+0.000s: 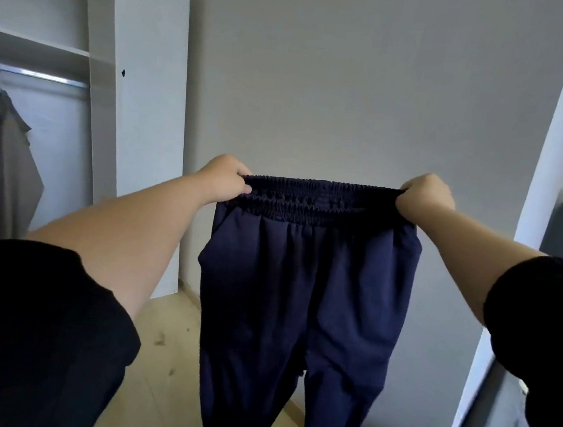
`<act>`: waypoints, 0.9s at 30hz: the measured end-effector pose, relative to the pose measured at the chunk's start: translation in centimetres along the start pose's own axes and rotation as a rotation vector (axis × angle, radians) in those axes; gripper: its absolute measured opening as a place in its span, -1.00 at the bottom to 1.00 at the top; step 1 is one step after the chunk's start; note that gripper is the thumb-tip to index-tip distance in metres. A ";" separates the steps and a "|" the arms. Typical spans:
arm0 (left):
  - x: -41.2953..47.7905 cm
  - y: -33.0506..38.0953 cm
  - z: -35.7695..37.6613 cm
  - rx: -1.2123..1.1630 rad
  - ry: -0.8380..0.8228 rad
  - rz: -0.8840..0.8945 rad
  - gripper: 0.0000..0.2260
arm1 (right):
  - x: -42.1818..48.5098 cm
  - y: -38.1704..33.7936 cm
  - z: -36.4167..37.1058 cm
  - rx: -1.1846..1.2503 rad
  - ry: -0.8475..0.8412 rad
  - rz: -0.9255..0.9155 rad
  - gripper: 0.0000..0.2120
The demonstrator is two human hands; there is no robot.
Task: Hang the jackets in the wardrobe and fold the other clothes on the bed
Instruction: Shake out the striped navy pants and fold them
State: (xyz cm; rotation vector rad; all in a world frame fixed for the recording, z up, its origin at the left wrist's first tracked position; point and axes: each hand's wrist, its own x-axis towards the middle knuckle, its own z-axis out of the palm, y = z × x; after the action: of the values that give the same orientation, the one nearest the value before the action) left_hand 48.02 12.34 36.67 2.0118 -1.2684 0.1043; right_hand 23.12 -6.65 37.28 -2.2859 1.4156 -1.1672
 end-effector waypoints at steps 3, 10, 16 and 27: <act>-0.1 0.2 -0.3 -0.292 -0.033 -0.103 -0.91 | 0.2 0.5 -0.8 0.163 -0.138 -0.004 -0.76; -0.9 1.0 1.1 -0.694 -0.395 -0.226 -0.73 | -1.4 2.4 -2.0 0.661 -0.584 0.187 -0.83; -1.3 -1.4 1.3 -0.795 -0.615 -0.175 -0.40 | -1.2 4.4 -1.3 0.717 -0.668 0.235 -0.77; -1.8 -1.1 2.4 -0.611 -0.231 -0.230 -0.81 | -1.7 5.6 0.3 0.595 -0.831 0.113 -0.79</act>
State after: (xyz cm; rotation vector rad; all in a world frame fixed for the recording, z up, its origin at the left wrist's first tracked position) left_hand 47.25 12.39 33.58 1.6385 -1.0284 -0.5738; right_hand 19.25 -8.21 33.21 -1.8590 0.7313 -0.4014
